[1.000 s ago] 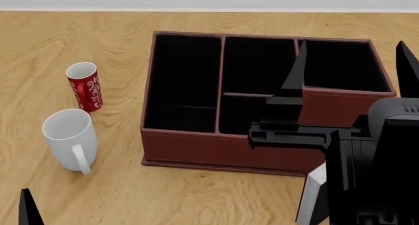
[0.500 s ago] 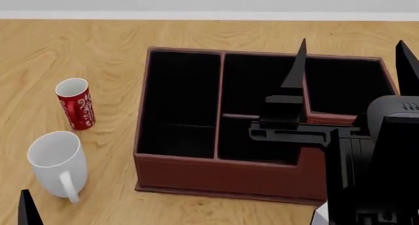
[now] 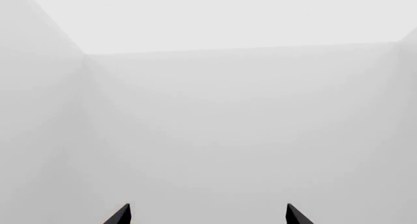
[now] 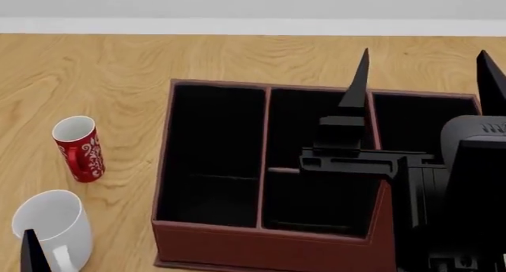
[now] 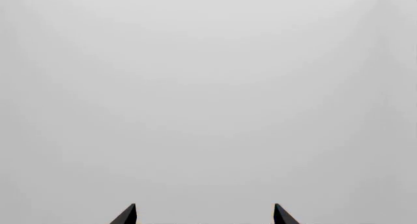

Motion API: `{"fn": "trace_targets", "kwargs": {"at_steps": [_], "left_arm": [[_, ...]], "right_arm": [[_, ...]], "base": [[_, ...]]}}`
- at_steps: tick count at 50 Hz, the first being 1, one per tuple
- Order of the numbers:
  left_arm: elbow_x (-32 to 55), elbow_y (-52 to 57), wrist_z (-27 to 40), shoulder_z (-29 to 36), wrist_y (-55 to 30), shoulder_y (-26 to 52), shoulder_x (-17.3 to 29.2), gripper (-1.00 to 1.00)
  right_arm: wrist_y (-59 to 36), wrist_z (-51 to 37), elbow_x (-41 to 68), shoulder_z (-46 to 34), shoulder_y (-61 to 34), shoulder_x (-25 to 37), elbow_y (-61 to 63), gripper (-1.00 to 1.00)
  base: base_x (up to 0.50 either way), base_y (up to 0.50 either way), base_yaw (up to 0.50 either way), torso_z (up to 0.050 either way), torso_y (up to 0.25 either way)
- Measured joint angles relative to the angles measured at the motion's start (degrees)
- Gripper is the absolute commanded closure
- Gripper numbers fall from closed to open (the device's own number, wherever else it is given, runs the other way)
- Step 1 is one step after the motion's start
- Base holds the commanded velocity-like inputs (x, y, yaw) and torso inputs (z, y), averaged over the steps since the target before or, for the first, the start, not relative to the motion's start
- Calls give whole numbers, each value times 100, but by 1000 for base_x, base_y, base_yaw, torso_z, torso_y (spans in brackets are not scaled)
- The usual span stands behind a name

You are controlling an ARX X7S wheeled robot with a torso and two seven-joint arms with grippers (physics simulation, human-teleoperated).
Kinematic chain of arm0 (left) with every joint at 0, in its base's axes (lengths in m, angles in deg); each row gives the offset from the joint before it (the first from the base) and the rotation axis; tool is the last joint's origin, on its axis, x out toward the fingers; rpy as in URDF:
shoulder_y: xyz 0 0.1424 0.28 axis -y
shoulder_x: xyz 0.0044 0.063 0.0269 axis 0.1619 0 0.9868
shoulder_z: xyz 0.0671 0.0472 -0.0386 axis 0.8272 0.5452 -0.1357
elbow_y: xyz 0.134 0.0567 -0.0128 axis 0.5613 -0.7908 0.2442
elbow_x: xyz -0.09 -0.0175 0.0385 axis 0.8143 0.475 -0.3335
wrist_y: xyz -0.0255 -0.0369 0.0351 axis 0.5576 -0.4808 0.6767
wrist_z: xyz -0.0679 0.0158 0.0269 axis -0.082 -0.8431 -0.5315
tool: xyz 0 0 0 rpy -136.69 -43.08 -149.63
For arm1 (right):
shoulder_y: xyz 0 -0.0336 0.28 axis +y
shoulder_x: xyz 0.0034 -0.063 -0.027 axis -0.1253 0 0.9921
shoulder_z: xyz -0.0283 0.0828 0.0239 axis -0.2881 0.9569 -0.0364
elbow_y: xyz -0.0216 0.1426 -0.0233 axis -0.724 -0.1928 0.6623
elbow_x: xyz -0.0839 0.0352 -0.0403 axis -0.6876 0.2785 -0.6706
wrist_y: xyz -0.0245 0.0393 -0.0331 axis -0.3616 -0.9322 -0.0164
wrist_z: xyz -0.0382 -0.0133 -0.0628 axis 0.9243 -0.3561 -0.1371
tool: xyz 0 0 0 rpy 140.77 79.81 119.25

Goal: Pick up the book and place it in the right compartment of the caddy.

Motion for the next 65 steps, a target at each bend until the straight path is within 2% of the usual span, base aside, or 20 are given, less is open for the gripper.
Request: {"fn": "trace_targets", "kwargs": {"at_steps": [11,22,26,31,37,44,54,65], "left_arm": [[-35,5,61,18,9,1,28,-100],[-46,17,122,32,31,-4,57,-100],[-34,23,144,35,50,-8,70,-100],[-25,31,170,41,77,-14,87,-100],[0,42,195,54,129,-25,111,-100],[79,60,202,87,193,-38,156,-100],[224,80,195,148,282,-52,225,-100],[376,101,204,192,344,-59,288,-100]], "right_arm": [[-273,-161,107,185,-74,-70,29,-100],[-1421,-640,388,668,-554,-334,92,-100],[-1799,-1581,1327,1067,-847,-306,-224,-100],[-1980,-3641,3465,1239,-1223,-44,-909,-100],[-665,-5320,5692,244,-1640,1130,-1522,-100],[1281,-6345,7653,-1222,-2291,2520,-1898,-100],[3246,-6978,9549,-3222,-3428,3964,-2063,-100],[4539,-7160,10556,-4539,-3970,4718,-2113,-100]], "base": [[25,0,0,0,1],[0,0,0,0,0],[0,0,0,0,0],[0,0,0,0,0],[0,0,0,0,0],[0,0,0,0,0],[0,0,0,0,0],[0,0,0,0,0]]}}
